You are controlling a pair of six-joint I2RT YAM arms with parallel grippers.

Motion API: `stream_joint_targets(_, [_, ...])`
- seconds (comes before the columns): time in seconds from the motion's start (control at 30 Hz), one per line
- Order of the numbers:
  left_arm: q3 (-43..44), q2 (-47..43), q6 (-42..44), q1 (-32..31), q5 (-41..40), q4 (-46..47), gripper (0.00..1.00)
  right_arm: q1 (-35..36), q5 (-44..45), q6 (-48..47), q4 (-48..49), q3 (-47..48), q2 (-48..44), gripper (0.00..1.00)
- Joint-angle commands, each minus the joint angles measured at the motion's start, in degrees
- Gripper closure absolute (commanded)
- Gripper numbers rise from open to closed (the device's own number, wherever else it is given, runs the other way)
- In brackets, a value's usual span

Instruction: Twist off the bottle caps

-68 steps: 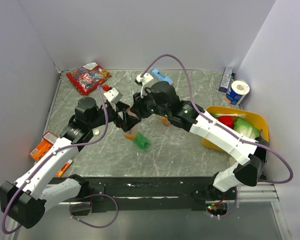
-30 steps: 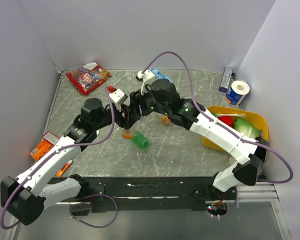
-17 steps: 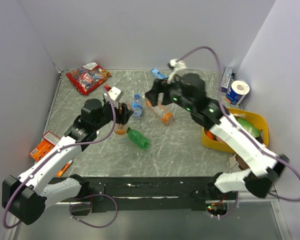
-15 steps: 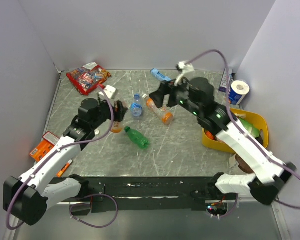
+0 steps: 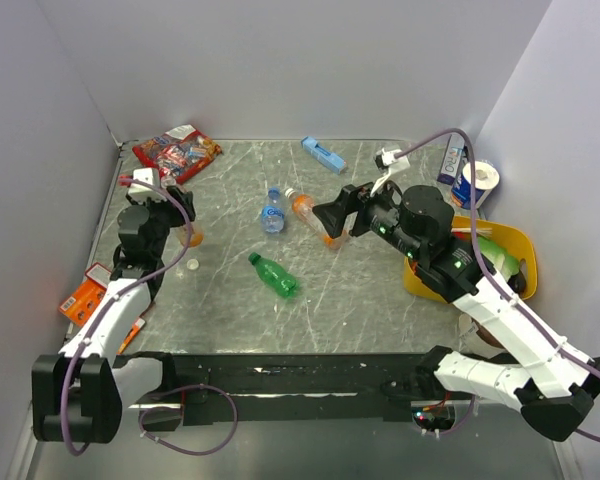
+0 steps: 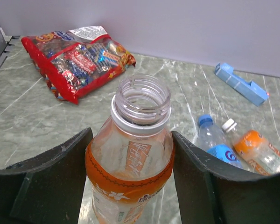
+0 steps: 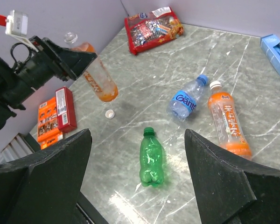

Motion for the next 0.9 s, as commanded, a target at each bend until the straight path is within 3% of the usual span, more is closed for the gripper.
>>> stream_joint_targets(0.0, [-0.94,3.22,-1.91,0.72,0.6,11.65,0.4,-0.02,0.1,0.23,3.2,0.02,-2.61,0.13])
stream_joint_targets(0.3, [-1.38,10.61,-0.94,1.16,-3.61,17.47,0.41,-0.1,0.27,0.58,2.24,-0.07,-4.01,0.13])
stream_joint_targets(0.87, [-3.06,14.75,0.99,2.65,-3.53,19.4,0.4,-0.1,0.1,1.11,2.15,-0.16,-4.1,0.12])
